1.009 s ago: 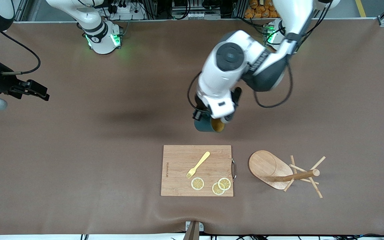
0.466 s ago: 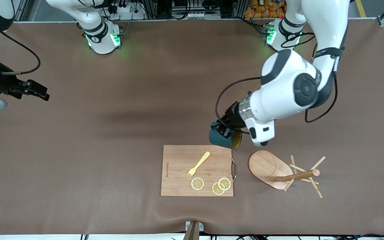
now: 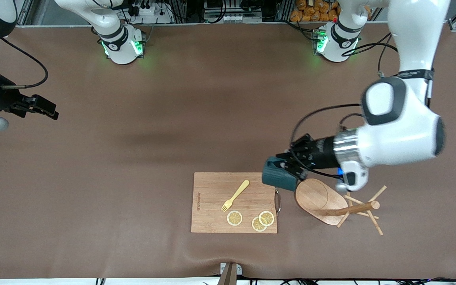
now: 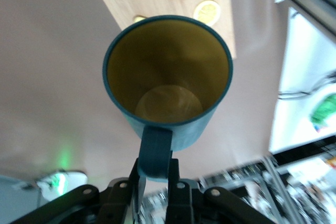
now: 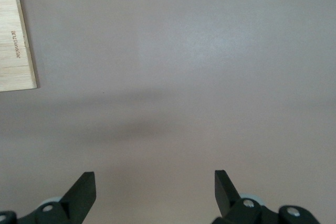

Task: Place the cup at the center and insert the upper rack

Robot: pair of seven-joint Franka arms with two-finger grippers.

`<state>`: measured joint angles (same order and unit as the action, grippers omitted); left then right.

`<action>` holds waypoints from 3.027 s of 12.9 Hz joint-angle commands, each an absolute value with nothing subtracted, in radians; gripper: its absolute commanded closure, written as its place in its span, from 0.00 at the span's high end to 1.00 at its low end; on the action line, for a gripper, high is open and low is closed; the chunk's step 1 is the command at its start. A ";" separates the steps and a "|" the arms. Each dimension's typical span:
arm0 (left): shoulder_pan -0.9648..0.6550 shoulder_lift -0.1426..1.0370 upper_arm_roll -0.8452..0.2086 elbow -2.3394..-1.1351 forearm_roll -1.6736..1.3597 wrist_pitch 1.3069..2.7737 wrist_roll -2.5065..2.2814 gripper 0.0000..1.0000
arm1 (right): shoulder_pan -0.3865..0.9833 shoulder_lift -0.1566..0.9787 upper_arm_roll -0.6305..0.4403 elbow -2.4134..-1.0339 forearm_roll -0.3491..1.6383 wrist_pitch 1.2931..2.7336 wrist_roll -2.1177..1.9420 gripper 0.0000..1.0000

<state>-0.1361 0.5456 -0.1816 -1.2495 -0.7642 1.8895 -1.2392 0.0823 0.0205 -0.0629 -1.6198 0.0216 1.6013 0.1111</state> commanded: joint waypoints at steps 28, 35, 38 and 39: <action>0.297 0.782 -0.193 -1.273 -1.318 1.537 -0.825 0.00 | 0.080 -0.005 -0.061 -1.641 0.020 1.608 0.103 1.00; 0.314 0.825 -0.192 -1.273 -1.333 1.522 -0.772 0.00 | 0.080 -0.005 -0.061 -1.641 0.020 1.608 0.103 1.00; 0.311 0.834 -0.193 -1.273 -1.338 1.522 -0.770 0.00 | 0.080 -0.005 -0.061 -1.641 0.020 1.608 0.103 1.00; 0.311 0.836 -0.192 -1.273 -1.338 1.522 -0.770 0.00 | 0.080 -0.005 -0.061 -1.641 0.020 1.608 0.103 1.00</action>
<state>0.3040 0.8279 -0.1845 -1.2759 -1.3131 1.5383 -0.7848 0.0823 0.0202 -0.0629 -1.6198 0.0216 1.6013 0.1107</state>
